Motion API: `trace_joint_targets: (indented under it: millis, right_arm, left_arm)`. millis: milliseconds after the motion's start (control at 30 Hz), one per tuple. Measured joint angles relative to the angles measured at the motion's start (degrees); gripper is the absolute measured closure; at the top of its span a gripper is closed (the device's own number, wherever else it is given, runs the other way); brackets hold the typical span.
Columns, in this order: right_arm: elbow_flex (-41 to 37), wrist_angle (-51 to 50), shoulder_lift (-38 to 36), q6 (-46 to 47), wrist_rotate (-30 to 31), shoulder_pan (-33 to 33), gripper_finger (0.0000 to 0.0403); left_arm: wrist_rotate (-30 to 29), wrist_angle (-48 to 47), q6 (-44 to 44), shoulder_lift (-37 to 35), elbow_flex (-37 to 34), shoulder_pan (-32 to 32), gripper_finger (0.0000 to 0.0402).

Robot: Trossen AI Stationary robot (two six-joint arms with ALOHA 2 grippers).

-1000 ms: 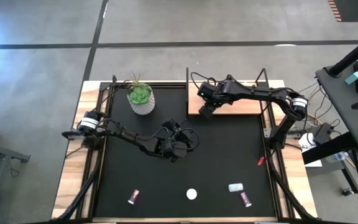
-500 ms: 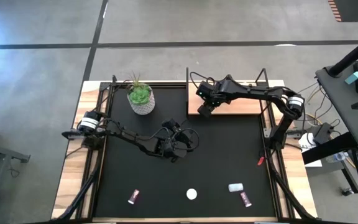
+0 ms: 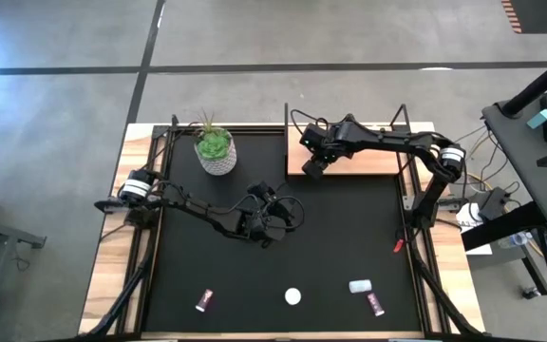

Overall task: Pick and place medicine bottles onto shelf by color
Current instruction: Put the blue pill bottle on the shelf aligned with the other blue pill bottles, then put the white pill bottle on the shelf aligned with the other white pill bottles

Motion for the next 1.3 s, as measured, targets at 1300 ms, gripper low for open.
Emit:
trace_joint_targets:
  millis: [1300]
  right_arm:
    - [-0.11, -0.23, -5.48, -4.28, -2.4, 0.02, 0.0204]
  left_arm:
    - [0.0, -0.43, -0.02, 0.0, 0.02, 0.0, 0.0157]
